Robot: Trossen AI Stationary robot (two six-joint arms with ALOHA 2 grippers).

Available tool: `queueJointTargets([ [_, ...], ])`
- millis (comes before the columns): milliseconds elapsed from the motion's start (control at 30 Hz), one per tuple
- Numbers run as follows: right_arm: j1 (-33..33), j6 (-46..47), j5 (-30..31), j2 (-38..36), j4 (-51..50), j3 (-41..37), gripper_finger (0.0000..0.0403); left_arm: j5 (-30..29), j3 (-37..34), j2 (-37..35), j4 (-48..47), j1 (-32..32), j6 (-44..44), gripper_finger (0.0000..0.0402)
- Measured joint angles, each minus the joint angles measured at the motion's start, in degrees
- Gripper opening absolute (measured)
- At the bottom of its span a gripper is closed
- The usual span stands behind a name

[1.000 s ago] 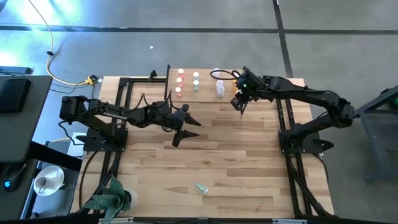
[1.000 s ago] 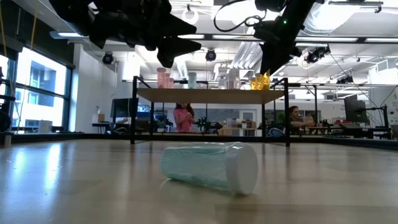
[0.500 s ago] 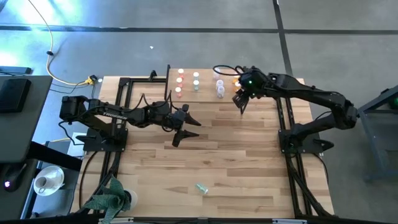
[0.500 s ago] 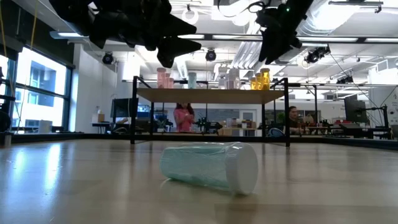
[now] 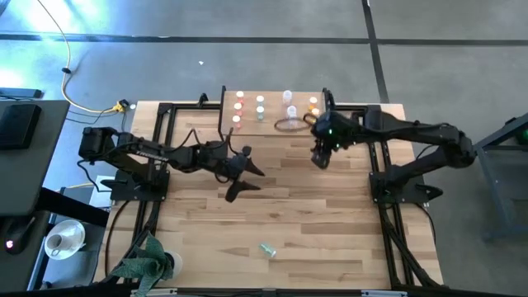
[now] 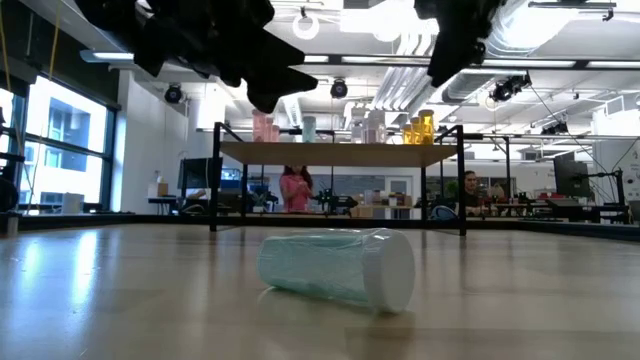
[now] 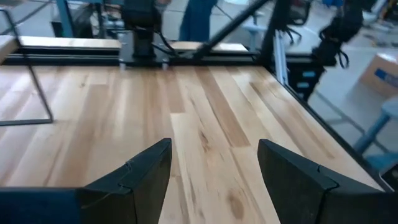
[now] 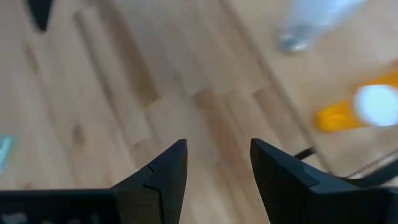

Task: Pick and place medicine bottles onto shelf by color
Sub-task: Put the green pill bottle on the shelf aligned with the other green pill bottles

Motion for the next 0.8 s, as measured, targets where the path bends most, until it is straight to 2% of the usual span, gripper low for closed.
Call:
queueJointTargets([
  [267, 11.9, 2.8, 2.7, 0.0, 3.5, -6.1, 0.0167, -0.6, 0.0, 0.0, -2.2, -4.9, 3.7, 0.0227],
  [500, 18.7, 6.9, 3.9, 0.0, 10.1, -11.4, 0.0167, -11.2, 0.1, 0.0, -2.3, -10.7, 9.3, 0.0227],
  [633, 22.0, 6.9, 9.5, 0.0, 15.2, -13.6, 0.0167, -14.3, 3.9, 0.0, -7.8, -13.3, 9.4, 0.0227],
  [800, 24.9, 6.9, 20.4, 0.0, 24.2, -16.0, 0.0167, -17.7, 8.8, 2.4, -14.9, -17.3, 10.1, 0.0227],
])
